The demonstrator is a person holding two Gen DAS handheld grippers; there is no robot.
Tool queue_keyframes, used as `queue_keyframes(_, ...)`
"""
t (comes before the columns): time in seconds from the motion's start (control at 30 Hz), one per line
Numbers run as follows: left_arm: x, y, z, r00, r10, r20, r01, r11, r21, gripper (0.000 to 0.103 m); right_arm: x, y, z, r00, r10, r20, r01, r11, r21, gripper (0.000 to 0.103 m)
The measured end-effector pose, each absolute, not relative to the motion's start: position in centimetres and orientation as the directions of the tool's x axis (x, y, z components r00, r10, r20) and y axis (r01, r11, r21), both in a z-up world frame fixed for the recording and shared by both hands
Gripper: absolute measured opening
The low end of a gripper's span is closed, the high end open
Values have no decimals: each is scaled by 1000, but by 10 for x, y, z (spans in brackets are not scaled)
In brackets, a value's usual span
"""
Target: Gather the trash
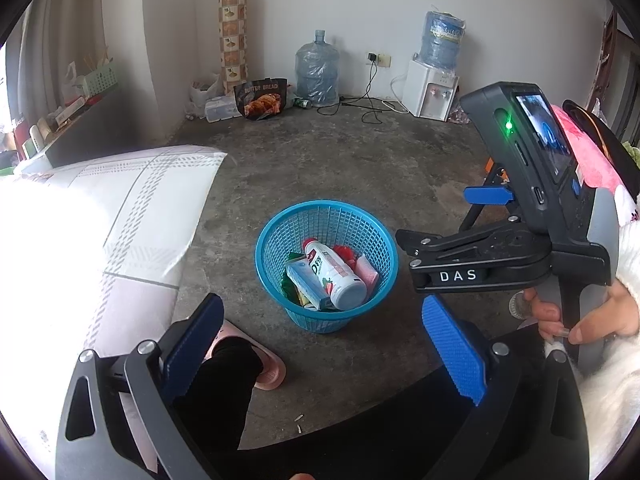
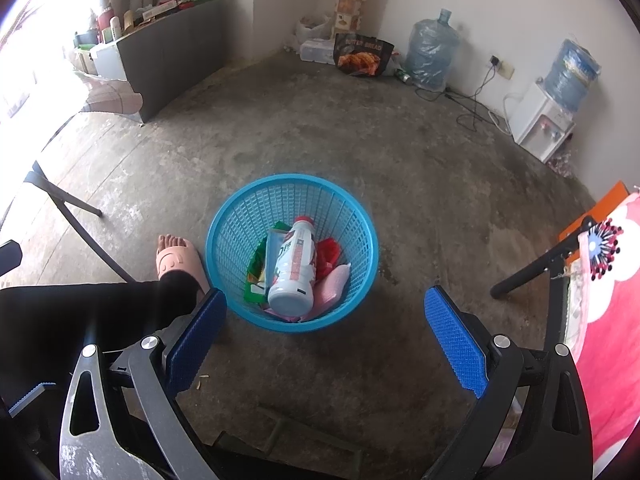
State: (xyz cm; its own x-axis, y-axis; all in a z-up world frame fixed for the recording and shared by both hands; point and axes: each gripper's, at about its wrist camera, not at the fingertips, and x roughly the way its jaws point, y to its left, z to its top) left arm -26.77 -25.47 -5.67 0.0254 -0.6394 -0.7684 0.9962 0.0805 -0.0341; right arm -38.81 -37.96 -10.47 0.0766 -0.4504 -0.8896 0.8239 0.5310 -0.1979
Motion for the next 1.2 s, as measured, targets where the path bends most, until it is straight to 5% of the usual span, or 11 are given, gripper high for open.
queue_keyframes(1.2,-266,-258,-56,7,-643,-766,995,83,-60,98,-387,-380,-106,82,-433,-898,822,539,-184,95)
